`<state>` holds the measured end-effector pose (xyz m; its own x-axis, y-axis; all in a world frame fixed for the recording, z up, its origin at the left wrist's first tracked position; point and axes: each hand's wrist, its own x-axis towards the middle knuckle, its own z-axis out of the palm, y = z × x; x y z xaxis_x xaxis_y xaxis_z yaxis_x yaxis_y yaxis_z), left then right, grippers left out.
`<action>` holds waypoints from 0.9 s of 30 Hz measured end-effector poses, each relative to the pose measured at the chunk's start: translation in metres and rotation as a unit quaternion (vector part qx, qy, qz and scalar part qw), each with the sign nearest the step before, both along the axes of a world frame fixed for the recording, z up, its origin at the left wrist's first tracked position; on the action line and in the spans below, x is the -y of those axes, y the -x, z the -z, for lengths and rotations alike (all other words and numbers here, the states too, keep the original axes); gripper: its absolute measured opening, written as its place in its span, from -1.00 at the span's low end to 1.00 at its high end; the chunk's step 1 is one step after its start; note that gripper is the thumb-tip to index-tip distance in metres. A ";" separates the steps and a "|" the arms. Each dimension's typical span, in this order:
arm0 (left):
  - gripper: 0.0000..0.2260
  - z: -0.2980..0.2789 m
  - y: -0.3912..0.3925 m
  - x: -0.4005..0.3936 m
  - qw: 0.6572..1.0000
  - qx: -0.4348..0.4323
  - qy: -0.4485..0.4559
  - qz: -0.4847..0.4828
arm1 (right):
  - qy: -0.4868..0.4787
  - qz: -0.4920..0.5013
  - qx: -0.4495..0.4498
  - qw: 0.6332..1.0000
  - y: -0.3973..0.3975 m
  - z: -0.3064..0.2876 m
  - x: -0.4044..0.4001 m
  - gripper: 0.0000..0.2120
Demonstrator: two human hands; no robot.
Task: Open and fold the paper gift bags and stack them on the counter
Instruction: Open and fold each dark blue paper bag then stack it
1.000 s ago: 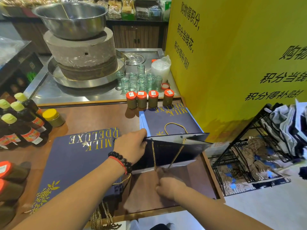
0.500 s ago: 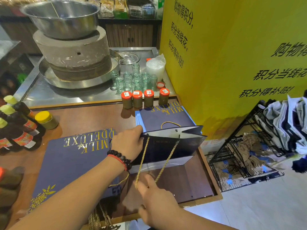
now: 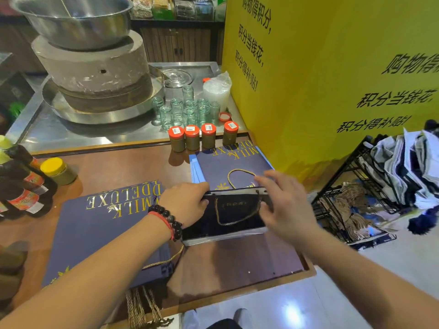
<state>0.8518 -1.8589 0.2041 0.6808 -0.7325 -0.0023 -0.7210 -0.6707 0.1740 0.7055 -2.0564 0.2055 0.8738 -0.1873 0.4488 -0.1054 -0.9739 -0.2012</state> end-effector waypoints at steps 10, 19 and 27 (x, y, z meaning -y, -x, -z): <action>-0.75 -0.002 0.024 0.006 0.996 0.021 0.030 0.081 | 0.074 0.004 -0.120 0.990 0.015 0.002 0.068 -0.89; -0.85 0.079 0.134 0.014 0.997 -0.001 0.012 0.081 | 0.026 -0.099 -0.032 0.994 0.117 0.095 0.084 -0.73; -0.75 0.207 0.221 0.020 0.998 -0.039 -0.031 -0.027 | -0.052 -0.061 -0.151 0.985 0.178 0.230 0.081 -0.74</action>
